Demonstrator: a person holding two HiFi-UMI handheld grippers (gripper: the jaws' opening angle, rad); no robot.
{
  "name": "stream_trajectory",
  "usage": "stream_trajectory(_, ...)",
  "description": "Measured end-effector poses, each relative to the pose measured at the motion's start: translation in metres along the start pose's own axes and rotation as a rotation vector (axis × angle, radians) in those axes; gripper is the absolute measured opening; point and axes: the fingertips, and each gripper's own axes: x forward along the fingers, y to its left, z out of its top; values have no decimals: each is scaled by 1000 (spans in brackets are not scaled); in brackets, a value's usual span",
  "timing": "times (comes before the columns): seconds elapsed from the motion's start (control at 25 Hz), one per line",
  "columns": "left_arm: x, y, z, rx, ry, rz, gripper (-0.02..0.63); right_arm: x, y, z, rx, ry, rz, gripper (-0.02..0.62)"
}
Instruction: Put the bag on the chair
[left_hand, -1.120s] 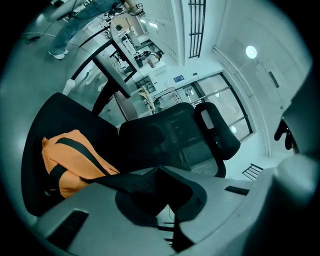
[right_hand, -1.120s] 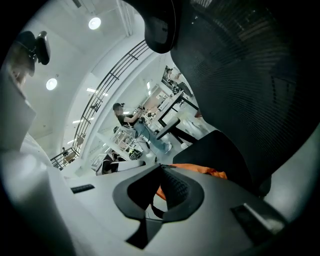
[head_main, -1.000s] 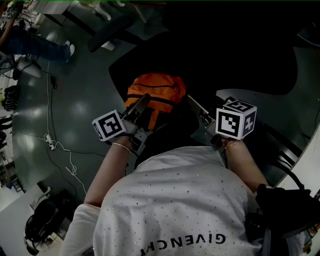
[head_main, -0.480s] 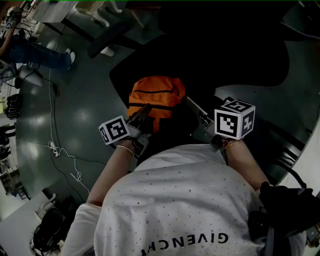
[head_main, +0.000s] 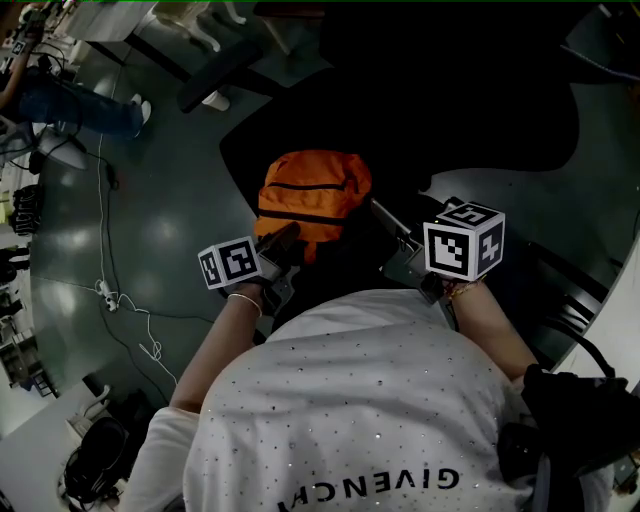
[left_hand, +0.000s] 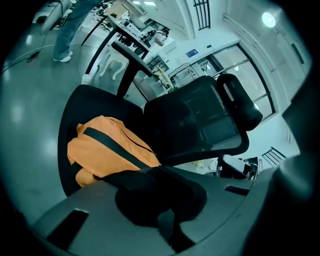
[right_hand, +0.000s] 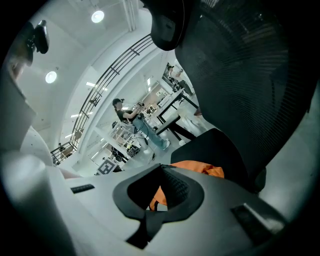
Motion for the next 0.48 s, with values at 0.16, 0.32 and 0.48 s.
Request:
stream_trajectory(0.16,3,5,-7,20,33,5,0,4,-2,-3,-3,26,-5,6)
stream_trajectory(0.32,2,6,-11,8,12,-10,2,6,-3,-9,-6,51,-7,6)
stream_trajectory(0.48,0,18,-18,7,13,42,2,11,-2,-12,-16,73,-7,6)
